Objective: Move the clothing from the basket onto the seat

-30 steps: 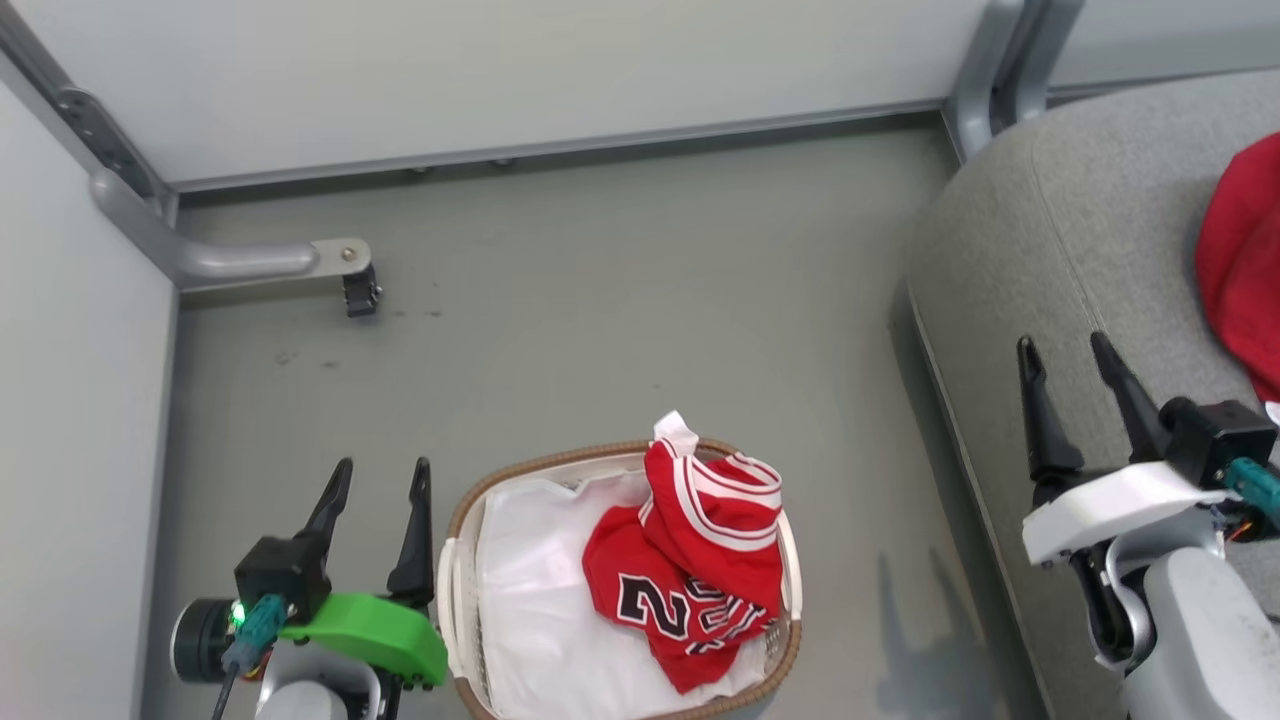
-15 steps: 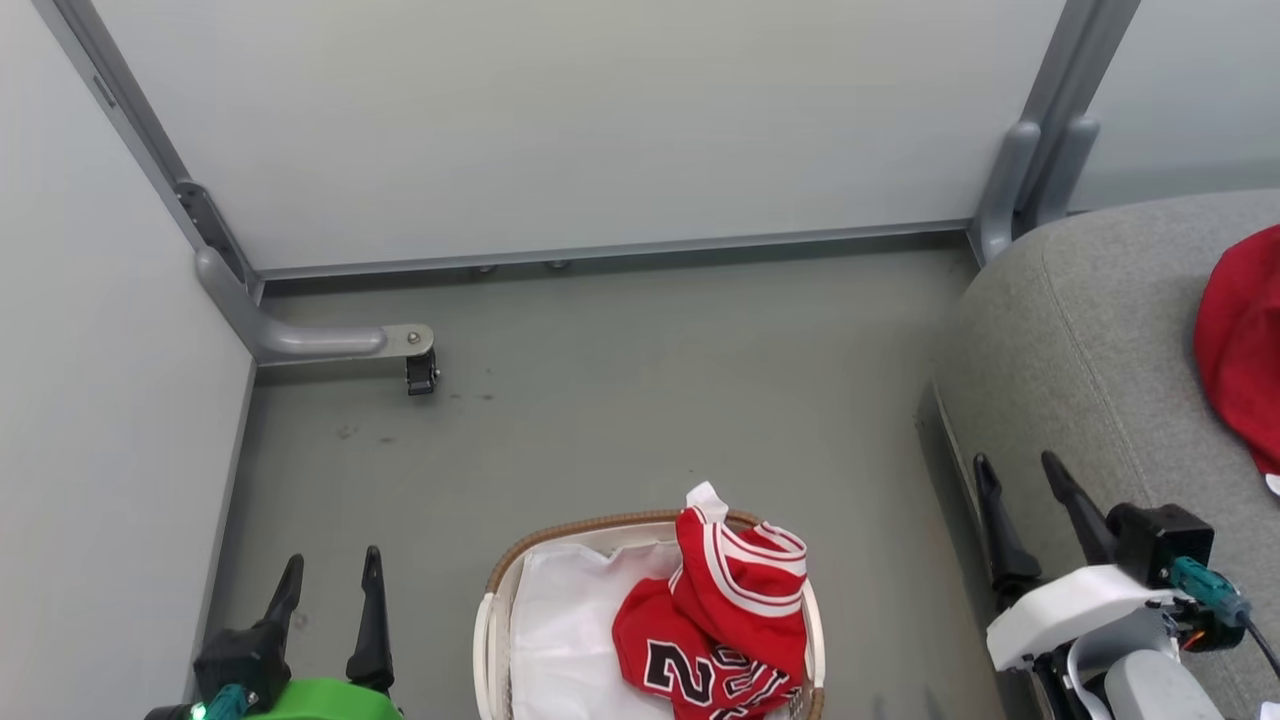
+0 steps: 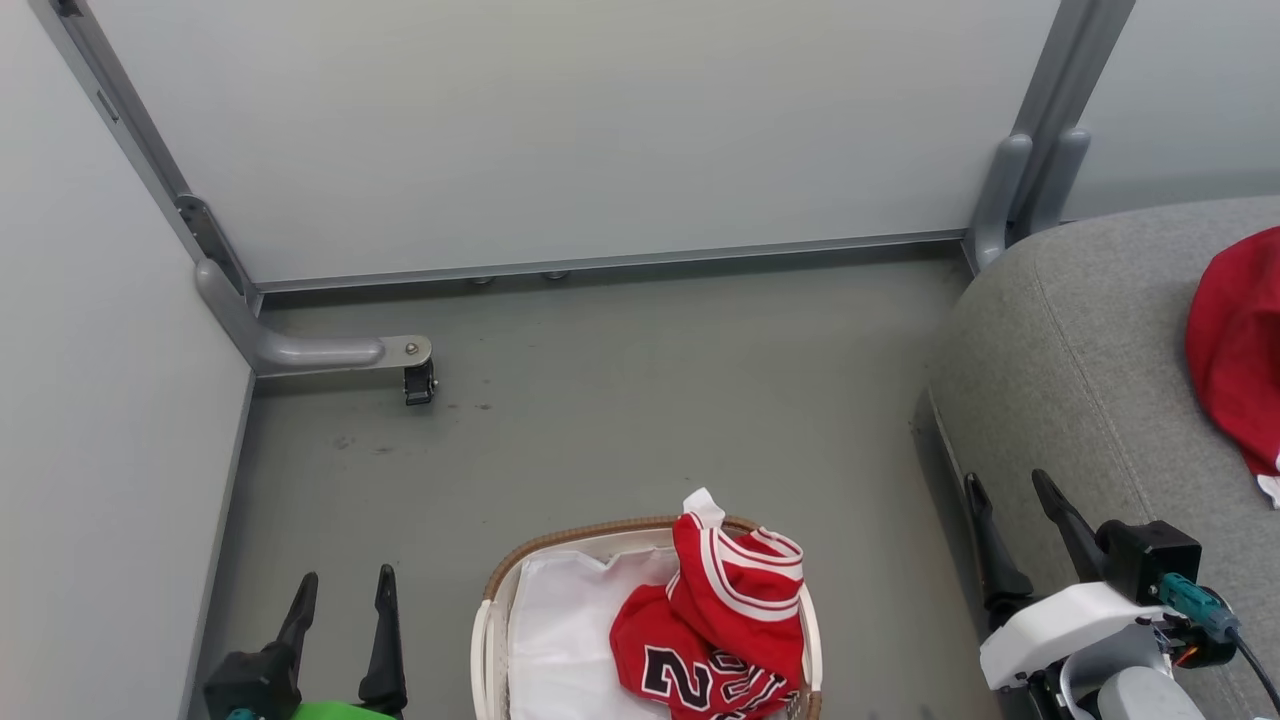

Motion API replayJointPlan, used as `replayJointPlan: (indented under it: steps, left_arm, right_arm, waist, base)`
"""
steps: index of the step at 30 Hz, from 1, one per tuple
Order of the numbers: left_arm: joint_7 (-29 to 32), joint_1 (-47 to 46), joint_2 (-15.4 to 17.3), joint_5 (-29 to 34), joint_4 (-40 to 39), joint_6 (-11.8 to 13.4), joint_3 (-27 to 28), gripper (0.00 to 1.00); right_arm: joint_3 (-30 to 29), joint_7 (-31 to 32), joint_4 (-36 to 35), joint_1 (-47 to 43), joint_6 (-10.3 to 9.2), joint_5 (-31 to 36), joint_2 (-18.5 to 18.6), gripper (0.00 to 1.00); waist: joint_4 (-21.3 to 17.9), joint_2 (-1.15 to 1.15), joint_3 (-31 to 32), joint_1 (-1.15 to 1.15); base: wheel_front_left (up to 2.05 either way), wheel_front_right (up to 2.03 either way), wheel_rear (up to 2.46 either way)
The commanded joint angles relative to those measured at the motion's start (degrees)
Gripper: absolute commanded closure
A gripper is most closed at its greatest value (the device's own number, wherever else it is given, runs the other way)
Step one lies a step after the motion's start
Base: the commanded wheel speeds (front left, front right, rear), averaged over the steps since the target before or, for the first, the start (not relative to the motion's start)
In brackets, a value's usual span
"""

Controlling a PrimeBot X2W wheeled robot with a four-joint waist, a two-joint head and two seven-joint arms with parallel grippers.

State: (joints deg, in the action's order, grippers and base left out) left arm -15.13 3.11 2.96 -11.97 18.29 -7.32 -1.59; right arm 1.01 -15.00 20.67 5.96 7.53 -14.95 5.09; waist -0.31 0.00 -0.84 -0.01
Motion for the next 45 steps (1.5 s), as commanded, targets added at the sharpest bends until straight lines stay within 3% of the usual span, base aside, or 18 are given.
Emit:
replayJointPlan:
  steps: [1, 8, 28, 45]
  left_arm:
    - [0.0, -0.2, 0.0, 0.1, -0.1, -0.2, -0.4, 0.00]
    - [0.0, -4.1, 0.0, -1.4, 0.6, -0.2, -4.1, 0.00]
    - [0.0, -20.9, 0.7, -3.1, 10.9, -0.2, -15.4, 0.00]
    - [0.0, -33.6, 3.5, -8.6, 25.6, -0.2, -23.1, 0.00]
  right_arm:
    - [0.0, -0.3, -0.2, 0.1, -0.08, -0.3, 0.1, 0.00]
    - [1.2, -0.3, -1.8, 3.1, -0.08, -0.7, 0.4, 0.00]
    - [6.8, -0.3, -10.7, 14.9, -0.08, -2.3, -1.0, 0.00]
    - [8.5, -0.3, -14.4, 19.7, -0.08, -2.4, -2.2, 0.00]
  waist:
    - [-0.3, 0.00, -0.6, 0.01]
    - [-2.8, 0.00, -4.9, 0.01]
    - [-16.2, 0.00, -24.8, 0.01]
    - [-20.1, 0.00, -37.7, 0.01]
  base:
    - [0.00, 0.00, 0.00]
    - [0.00, 0.00, 0.00]
    - [0.00, 0.00, 0.00]
    - [0.00, 0.00, 0.00]
